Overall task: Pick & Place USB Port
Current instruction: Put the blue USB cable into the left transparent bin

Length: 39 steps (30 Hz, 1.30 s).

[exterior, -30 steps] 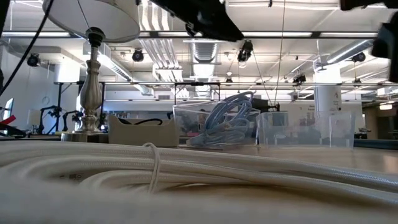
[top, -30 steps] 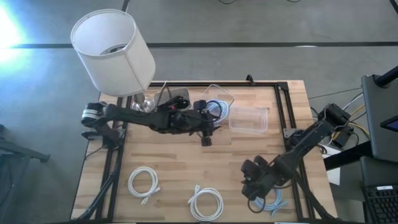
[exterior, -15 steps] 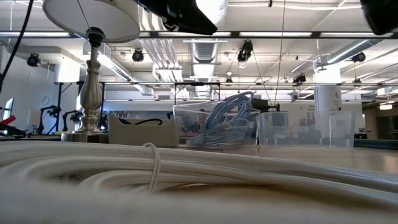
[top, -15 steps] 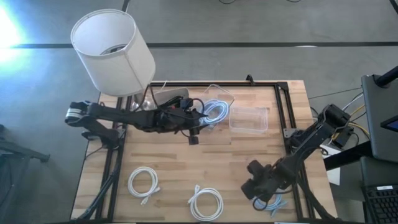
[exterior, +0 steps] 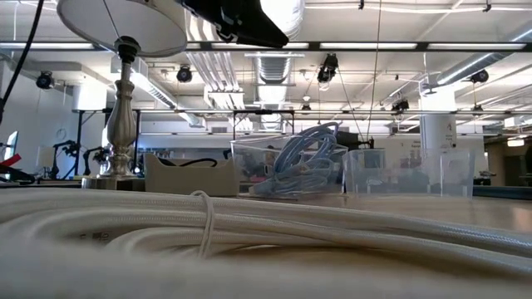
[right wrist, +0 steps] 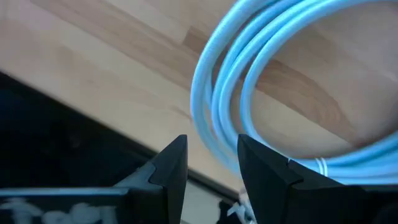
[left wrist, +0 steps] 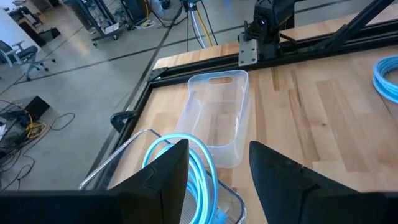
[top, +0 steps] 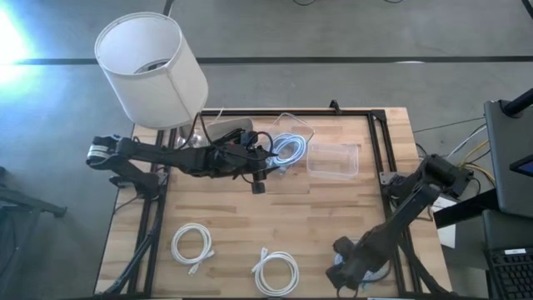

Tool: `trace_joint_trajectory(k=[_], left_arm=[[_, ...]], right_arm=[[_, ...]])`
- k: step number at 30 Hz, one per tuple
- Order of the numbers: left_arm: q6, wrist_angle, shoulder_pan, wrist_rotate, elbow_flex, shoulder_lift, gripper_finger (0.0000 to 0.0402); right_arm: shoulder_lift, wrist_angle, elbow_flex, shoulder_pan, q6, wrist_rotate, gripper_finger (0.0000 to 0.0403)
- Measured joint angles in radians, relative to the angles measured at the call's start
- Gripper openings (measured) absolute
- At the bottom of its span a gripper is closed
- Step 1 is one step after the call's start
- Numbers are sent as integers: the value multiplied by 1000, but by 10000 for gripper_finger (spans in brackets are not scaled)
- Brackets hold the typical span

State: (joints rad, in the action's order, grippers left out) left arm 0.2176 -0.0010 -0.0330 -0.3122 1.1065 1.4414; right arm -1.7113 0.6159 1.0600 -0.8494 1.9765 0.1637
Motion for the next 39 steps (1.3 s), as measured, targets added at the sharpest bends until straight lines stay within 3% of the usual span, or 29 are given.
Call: trace_joint_trajectory(k=[8, 22, 30, 35, 39], left_arm=[[0, 0, 0, 0, 0, 1, 172], [-1, 20, 0, 0, 0, 2, 172], [-3, 19, 0, 2, 0, 2, 172], [6, 17, 0, 13, 0, 2, 172], [84, 16, 0, 93, -13, 2, 172]], right_arm=[[-150, 3, 47, 3, -91, 39, 134], [-280, 152, 188, 5, -254, 49, 126], [-250, 205, 226, 3, -290, -37, 21], [-197, 214, 253, 7, -353, -126, 17], [-135, 220, 283, 2, -482, -287, 15]])
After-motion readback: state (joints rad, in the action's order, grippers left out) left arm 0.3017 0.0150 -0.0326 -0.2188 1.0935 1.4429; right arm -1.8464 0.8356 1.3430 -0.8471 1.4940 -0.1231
